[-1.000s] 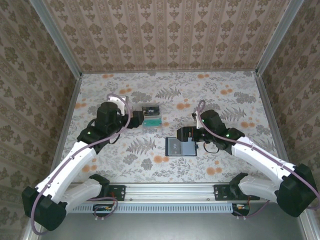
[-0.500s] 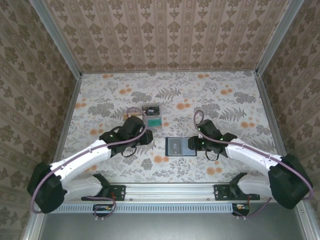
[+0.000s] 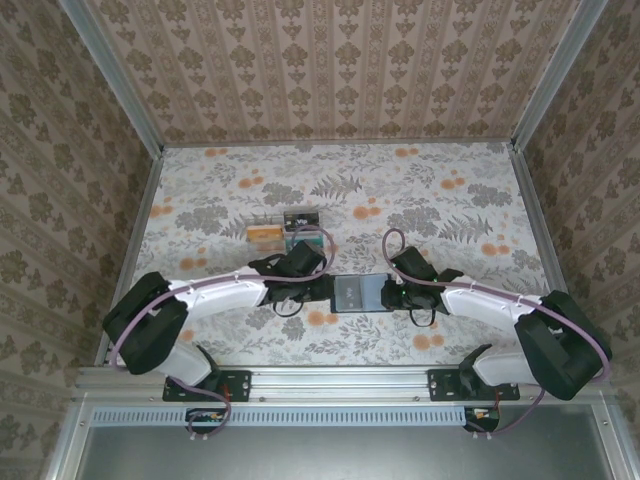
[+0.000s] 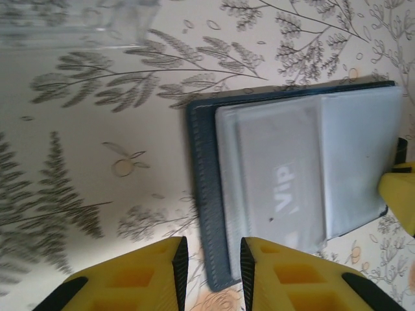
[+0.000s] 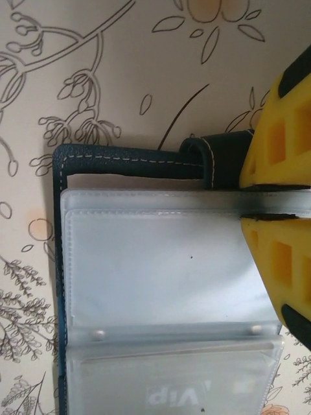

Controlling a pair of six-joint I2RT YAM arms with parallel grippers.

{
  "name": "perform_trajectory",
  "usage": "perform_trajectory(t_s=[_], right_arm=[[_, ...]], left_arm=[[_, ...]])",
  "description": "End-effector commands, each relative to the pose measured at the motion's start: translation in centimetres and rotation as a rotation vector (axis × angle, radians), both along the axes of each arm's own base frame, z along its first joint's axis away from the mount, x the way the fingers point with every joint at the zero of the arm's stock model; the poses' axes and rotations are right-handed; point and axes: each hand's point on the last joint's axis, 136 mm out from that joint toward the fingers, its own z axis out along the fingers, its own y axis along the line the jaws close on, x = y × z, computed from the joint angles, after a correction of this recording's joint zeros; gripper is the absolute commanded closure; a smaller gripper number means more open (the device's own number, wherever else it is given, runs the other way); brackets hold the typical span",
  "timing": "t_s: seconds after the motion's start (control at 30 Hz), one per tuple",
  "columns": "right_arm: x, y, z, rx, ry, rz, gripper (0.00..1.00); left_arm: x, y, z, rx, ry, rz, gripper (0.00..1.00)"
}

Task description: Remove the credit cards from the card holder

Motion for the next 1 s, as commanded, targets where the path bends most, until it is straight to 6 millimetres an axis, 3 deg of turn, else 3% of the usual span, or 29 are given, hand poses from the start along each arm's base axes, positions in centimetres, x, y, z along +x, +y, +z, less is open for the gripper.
perform_trajectory(t_s=[0.0,0.1,0.57,0.97], right_arm=[[-0.4,-0.2,-0.9,-0.029,0.03,0.003,0.82],[-0.4,-0.1,-1.1,-0.029,0.038,0.001,0.85],[-0.8,0.1,-1.1,-0.021,0.045,-0.001,0.84],[-1.0,0.1,-1.3,-0.02,0.051,-0.005,0.83]], left_arm=[[0.1,-2.4,1.0,-0.081,0.017,-0.042,0.7],[0.0,-3.0,0.6,-0.088,0.031,-0.06,0.71],[-0.3,-3.0,-1.8,-0.042,0.091,-0.063,0.73],[0.2,-2.5,-0.7,-0.031,0.048,-0.052,0.74]])
